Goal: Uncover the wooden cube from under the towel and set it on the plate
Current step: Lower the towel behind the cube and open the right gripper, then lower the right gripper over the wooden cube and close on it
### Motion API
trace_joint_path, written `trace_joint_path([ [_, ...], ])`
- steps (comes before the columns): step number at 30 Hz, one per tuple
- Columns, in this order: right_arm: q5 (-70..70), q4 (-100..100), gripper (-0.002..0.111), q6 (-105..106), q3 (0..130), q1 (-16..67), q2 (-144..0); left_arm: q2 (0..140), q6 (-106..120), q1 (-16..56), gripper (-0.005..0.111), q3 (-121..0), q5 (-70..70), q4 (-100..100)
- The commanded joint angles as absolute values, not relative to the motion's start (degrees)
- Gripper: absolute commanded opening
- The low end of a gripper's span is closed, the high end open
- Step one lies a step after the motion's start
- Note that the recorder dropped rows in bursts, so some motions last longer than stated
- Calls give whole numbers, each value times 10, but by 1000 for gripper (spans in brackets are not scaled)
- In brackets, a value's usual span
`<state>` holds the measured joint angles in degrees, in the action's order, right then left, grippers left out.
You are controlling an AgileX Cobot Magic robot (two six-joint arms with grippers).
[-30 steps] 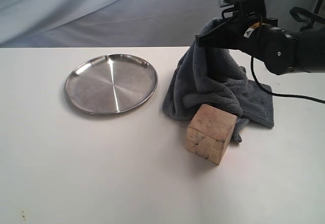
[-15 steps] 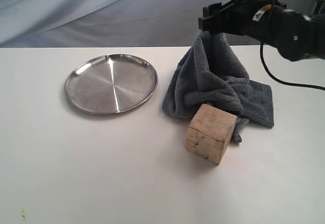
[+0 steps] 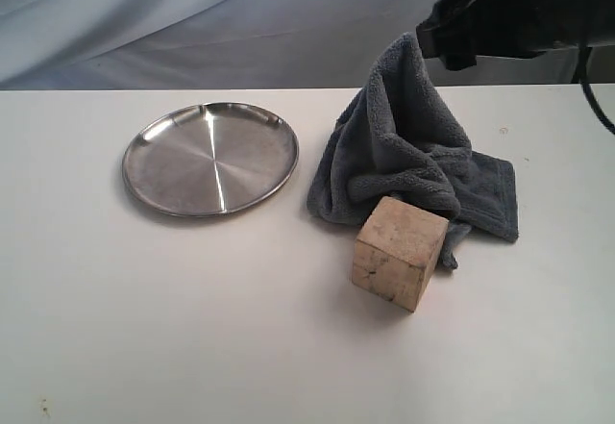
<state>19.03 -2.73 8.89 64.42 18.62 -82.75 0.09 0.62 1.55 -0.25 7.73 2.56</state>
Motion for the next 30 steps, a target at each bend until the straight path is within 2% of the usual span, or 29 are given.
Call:
trace_joint_path([
  [1,286,-21,68,114,643,189,-787,0,7,16,1,0,76,25],
  [8,355,-28,66,228,584,189,-753,0,5,16,1,0,76,25],
  [18,408,-70,64,317,564,263,-740,0,5,16,1,0,76,25],
  [30,343,-70,64,317,537,274,-740,0,5,16,1,0,76,25],
])
